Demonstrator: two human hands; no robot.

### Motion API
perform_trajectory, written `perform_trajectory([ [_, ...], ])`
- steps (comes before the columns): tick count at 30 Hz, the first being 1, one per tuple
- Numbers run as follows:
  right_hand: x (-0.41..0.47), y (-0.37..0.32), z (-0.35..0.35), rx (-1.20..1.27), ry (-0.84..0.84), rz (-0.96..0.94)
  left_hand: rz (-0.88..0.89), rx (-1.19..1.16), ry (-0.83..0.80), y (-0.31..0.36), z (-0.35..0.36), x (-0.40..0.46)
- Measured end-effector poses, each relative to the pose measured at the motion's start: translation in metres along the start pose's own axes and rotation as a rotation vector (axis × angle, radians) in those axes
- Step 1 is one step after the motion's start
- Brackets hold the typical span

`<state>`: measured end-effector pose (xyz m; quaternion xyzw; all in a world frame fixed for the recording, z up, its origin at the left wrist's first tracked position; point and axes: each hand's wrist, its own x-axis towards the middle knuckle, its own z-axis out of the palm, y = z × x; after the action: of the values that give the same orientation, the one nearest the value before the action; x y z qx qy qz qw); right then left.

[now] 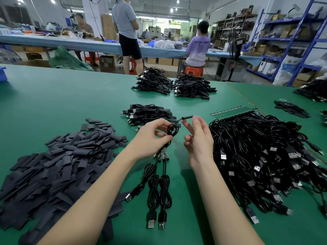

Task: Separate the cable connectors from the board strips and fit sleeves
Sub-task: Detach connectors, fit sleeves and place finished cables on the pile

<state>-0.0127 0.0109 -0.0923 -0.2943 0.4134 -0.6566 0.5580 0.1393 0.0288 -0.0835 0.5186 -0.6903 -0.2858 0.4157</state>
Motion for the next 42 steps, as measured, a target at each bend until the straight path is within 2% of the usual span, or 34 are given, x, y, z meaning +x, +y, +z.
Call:
perform_trajectory([
  [4, 0.003, 0.004, -0.006, -0.156, -0.071, 0.088, 0.084, 0.158, 0.167, 0.001, -0.019, 0.024],
  [7, 0.002, 0.009, -0.009, -0.274, -0.101, 0.138, 0.131, 0.349, 0.215, 0.003, -0.033, 0.064],
  [10, 0.000, 0.010, -0.007, -0.365, -0.164, 0.156, 0.162, 0.580, 0.171, -0.002, -0.039, 0.100],
  [15, -0.004, 0.013, -0.007, -0.479, -0.214, 0.120, 0.004, 0.820, 0.023, -0.036, -0.028, 0.117],
  [21, -0.002, 0.013, -0.008, -0.571, -0.240, 0.079, -0.070, 0.756, 0.097, -0.037, -0.028, 0.103],
  [25, -0.001, 0.012, -0.009, -0.699, -0.280, 0.031, -0.106, 0.549, 0.231, -0.028, -0.027, 0.054],
  [29, 0.004, 0.008, -0.010, -1.165, -0.254, -0.091, -0.239, 0.457, 0.120, -0.023, -0.012, 0.013],
  [31, 0.004, 0.007, -0.008, -1.320, -0.260, -0.065, -0.285, 0.486, 0.048, -0.020, -0.001, 0.008],
  [34, 0.002, 0.009, -0.004, -1.233, -0.293, 0.017, -0.342, 0.426, -0.025, -0.017, 0.004, 0.008],
  [38, -0.002, 0.010, -0.006, -0.950, -0.264, 0.051, -0.361, 0.179, -0.029, -0.023, -0.004, 0.007],
  [42, -0.005, 0.010, -0.008, -0.847, -0.294, 0.071, -0.339, -0.022, -0.028, -0.023, -0.011, 0.005],
])
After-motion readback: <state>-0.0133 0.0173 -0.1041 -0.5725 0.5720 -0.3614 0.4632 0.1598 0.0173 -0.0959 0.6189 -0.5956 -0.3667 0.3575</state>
